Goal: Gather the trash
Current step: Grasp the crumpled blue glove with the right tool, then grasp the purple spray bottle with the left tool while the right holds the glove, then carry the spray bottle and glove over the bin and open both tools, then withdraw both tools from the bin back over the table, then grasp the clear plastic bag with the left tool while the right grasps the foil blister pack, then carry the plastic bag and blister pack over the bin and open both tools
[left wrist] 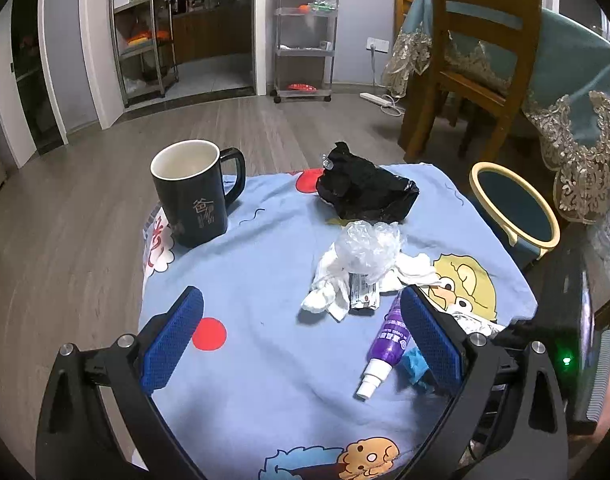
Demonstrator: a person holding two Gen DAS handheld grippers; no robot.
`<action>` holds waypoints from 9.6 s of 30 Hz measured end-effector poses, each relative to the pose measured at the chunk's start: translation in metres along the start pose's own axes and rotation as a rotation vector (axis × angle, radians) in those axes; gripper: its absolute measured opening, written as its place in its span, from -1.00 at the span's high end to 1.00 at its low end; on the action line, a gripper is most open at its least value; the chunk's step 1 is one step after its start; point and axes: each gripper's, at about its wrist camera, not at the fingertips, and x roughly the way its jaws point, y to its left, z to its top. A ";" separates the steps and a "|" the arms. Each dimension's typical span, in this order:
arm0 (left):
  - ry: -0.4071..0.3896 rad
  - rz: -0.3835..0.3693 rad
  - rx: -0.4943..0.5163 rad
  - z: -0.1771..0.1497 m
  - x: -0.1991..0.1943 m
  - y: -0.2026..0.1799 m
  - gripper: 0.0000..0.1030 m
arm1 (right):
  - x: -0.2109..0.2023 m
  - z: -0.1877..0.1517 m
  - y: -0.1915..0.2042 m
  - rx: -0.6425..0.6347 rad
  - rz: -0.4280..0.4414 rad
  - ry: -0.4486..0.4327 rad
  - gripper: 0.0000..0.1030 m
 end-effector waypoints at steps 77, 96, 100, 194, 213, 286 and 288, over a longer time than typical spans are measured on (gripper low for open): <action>0.109 -0.251 0.221 0.024 0.058 -0.137 0.38 | -0.147 0.030 -0.222 0.560 -0.042 -0.351 0.52; -0.017 -0.412 0.300 0.121 0.018 -0.221 0.38 | -0.171 -0.001 -0.313 0.741 -0.133 -0.398 0.52; -0.025 -0.425 0.339 0.136 0.023 -0.246 0.38 | -0.164 -0.008 -0.334 0.772 -0.149 -0.371 0.52; -0.028 -0.085 0.050 0.017 -0.054 -0.015 -0.88 | -0.080 -0.027 -0.077 0.350 -0.096 -0.148 -0.87; 0.036 -0.133 0.028 0.021 -0.026 -0.020 -0.88 | 0.010 -0.018 -0.054 0.129 -0.105 0.091 -0.87; 0.042 -0.301 0.407 0.105 0.044 -0.208 0.57 | -0.199 0.026 -0.274 0.496 -0.340 -0.423 0.76; 0.052 -0.326 0.441 0.103 0.047 -0.232 0.57 | -0.186 0.015 -0.295 0.560 -0.308 -0.414 0.75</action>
